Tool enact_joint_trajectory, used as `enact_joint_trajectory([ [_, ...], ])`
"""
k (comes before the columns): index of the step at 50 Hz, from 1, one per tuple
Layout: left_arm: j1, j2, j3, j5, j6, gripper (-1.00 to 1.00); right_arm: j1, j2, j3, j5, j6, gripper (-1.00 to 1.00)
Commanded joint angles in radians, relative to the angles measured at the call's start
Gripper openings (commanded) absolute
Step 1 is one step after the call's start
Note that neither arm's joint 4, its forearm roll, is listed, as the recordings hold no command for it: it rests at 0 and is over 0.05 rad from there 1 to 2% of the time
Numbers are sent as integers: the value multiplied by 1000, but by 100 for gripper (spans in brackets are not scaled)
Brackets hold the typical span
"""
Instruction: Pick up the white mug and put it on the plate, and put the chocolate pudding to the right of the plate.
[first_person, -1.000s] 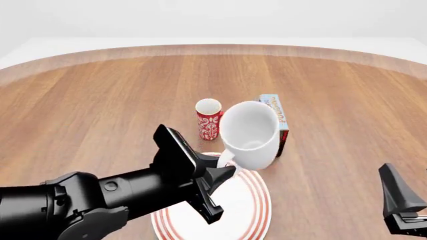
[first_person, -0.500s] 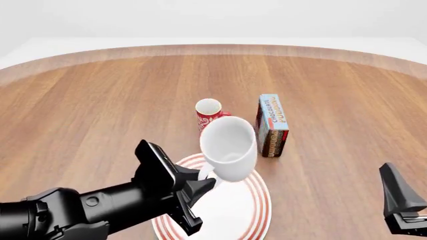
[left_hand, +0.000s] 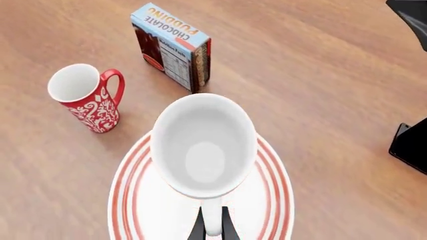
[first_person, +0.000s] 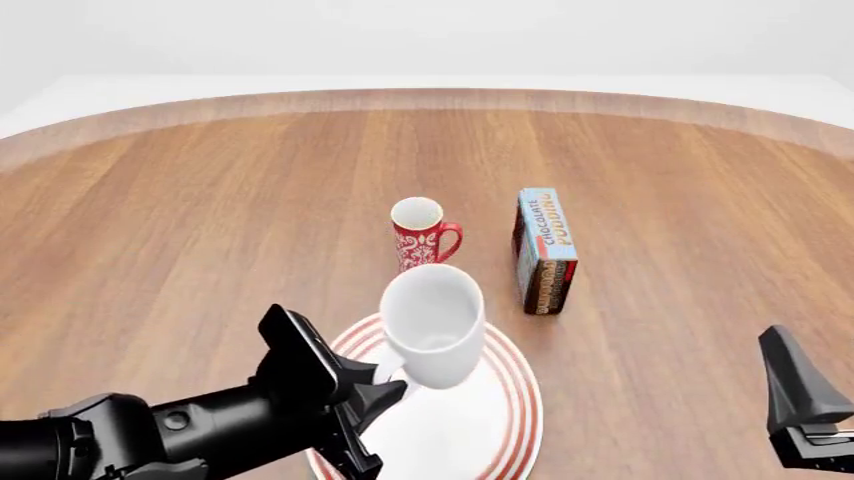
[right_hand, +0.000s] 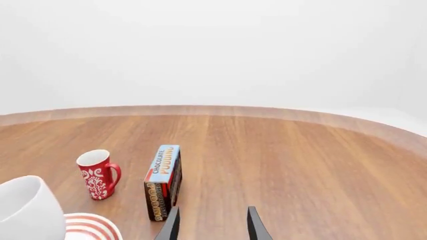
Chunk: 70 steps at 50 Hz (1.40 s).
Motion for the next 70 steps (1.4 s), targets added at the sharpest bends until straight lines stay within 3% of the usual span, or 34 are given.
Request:
enact_joint_trajectory([
  [1,9,23,28,-17,-4,-100,0,0,0,0,0,100],
  [40,58,147,68,-113,-27,-100,0,0,0,-2,2,100],
  [70,42,244,85,-202,-79,-100,-1,0,1,-2,3,100],
])
